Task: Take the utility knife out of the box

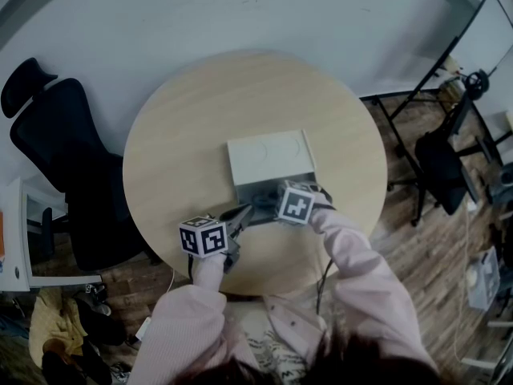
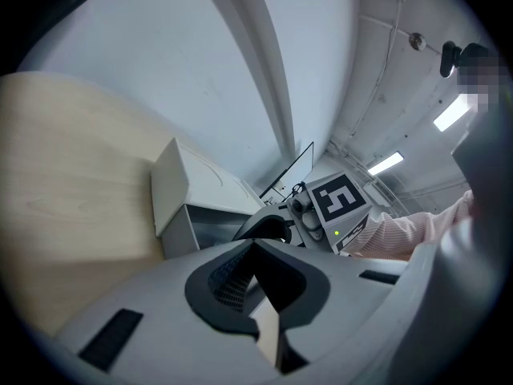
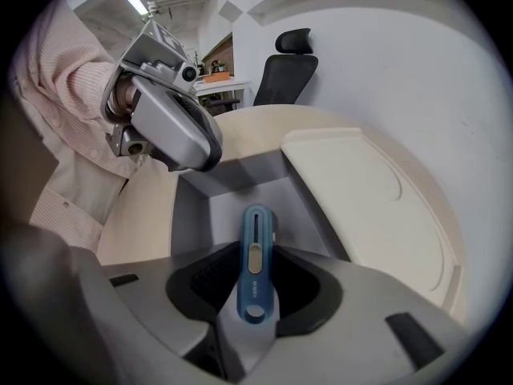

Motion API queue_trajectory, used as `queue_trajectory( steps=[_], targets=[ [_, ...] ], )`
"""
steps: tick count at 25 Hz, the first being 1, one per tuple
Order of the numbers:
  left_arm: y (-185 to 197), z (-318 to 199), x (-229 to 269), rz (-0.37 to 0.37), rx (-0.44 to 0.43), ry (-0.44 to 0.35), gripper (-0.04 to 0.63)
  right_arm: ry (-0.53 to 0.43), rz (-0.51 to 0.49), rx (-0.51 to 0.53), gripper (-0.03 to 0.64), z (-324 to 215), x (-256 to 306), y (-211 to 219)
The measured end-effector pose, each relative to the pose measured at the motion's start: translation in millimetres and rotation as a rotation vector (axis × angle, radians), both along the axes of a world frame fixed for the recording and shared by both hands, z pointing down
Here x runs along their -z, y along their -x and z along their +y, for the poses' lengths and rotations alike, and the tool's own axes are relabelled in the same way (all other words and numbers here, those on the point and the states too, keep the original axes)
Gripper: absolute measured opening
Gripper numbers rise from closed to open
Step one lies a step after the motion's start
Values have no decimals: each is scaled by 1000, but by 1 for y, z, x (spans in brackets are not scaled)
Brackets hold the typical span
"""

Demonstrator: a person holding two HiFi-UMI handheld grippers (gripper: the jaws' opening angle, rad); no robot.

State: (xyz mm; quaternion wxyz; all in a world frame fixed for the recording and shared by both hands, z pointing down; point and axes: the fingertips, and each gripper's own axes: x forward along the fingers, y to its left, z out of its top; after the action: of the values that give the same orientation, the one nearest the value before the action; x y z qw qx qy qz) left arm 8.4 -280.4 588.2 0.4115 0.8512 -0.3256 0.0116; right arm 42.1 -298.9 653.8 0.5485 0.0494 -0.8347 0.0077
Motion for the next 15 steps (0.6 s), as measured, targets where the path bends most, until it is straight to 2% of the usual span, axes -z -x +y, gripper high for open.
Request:
queue_trajectory(
  steps=[15],
  targets=[
    [6, 3, 8, 4, 10, -24, 0, -2, -118, -78, 141, 0, 21, 6]
  ],
)
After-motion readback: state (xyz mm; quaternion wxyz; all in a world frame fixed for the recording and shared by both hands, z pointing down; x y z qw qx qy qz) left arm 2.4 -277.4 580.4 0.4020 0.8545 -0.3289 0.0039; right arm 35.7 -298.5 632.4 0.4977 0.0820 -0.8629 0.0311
